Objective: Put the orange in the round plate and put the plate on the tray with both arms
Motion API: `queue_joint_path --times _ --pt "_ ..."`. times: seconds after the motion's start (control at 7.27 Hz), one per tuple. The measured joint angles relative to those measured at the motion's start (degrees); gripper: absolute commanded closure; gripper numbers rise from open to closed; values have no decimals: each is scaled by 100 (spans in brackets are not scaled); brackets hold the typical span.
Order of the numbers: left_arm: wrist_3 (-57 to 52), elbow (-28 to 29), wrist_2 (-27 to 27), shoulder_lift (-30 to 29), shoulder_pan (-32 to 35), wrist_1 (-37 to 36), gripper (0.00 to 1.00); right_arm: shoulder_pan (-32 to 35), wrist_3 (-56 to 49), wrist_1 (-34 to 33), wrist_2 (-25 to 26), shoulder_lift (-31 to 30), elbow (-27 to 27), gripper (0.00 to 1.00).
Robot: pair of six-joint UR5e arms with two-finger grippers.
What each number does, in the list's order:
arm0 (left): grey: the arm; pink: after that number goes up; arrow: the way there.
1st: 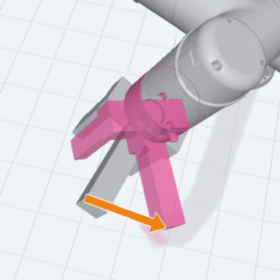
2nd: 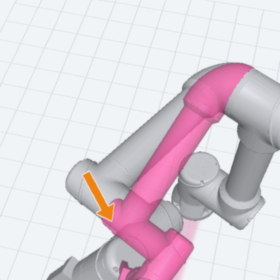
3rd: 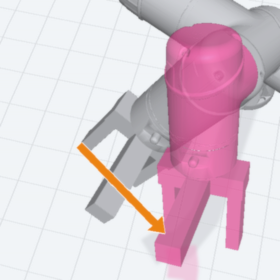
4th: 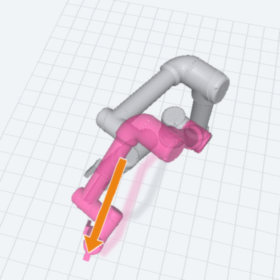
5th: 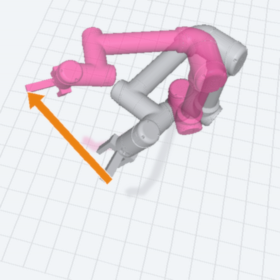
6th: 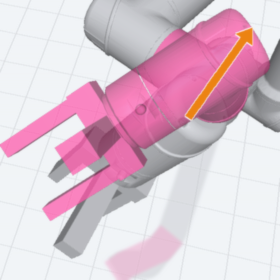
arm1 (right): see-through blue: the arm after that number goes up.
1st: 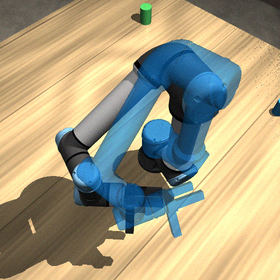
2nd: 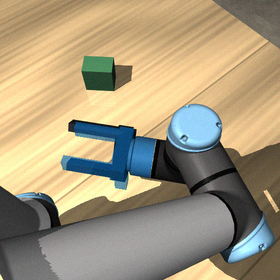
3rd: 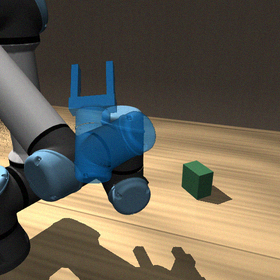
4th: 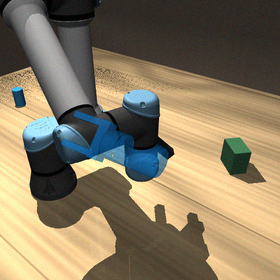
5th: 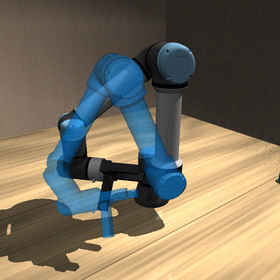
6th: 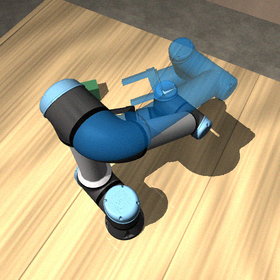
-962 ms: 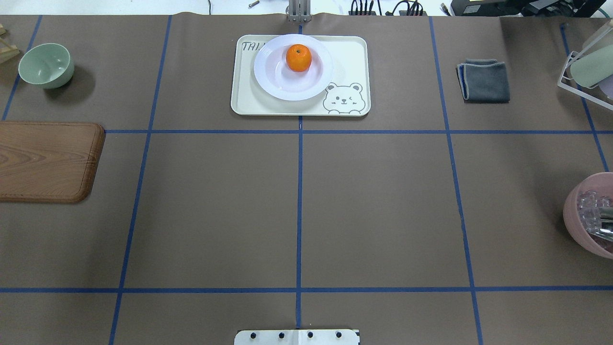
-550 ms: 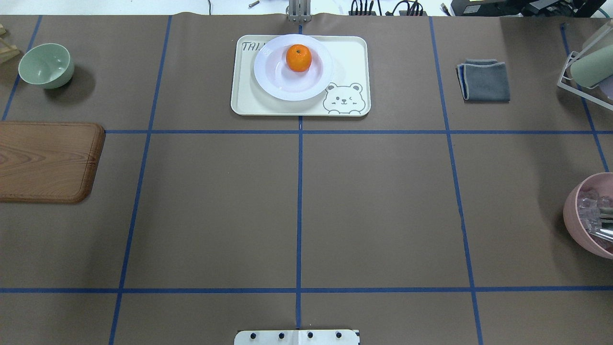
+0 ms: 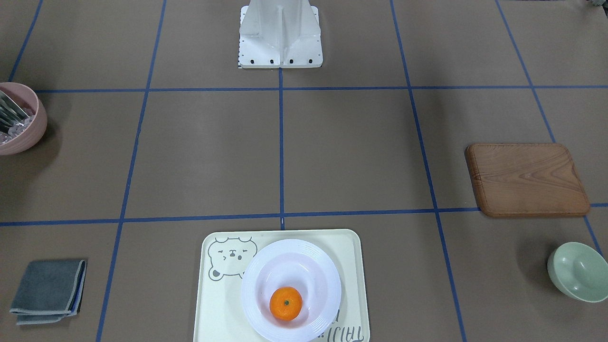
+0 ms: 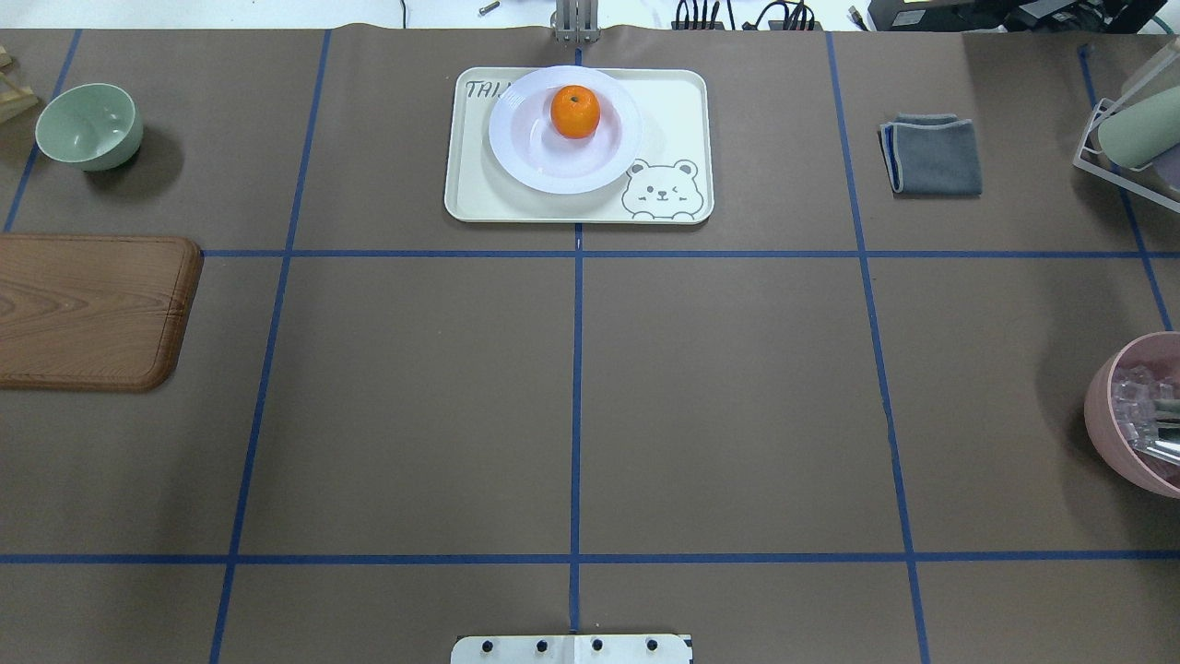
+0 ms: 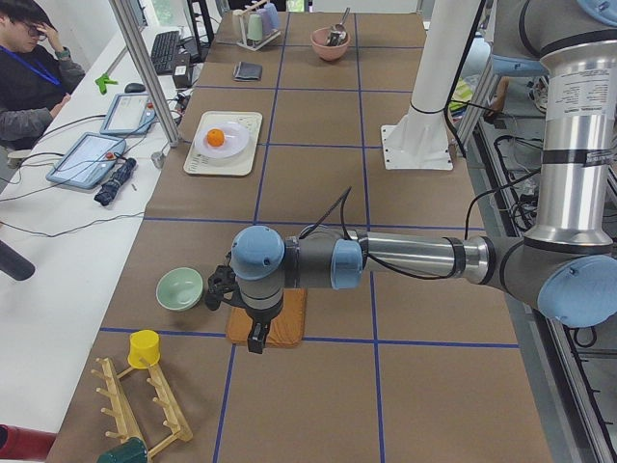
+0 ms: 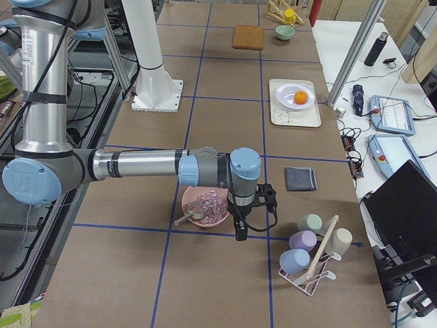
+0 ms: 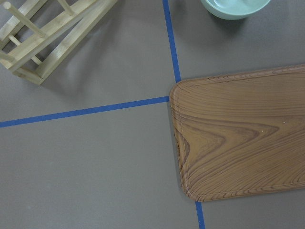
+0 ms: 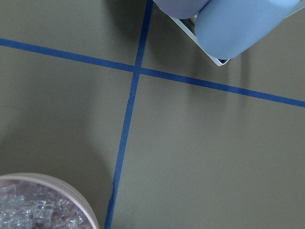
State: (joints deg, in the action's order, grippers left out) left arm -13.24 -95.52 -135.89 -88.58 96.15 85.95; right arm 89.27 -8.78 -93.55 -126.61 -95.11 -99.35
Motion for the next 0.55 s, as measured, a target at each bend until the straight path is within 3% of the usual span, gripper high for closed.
queue_joint_path --times 0.55 --pt "-3 -13 -4 53 -2 10 1 3 -19 17 -26 3 -67 0"
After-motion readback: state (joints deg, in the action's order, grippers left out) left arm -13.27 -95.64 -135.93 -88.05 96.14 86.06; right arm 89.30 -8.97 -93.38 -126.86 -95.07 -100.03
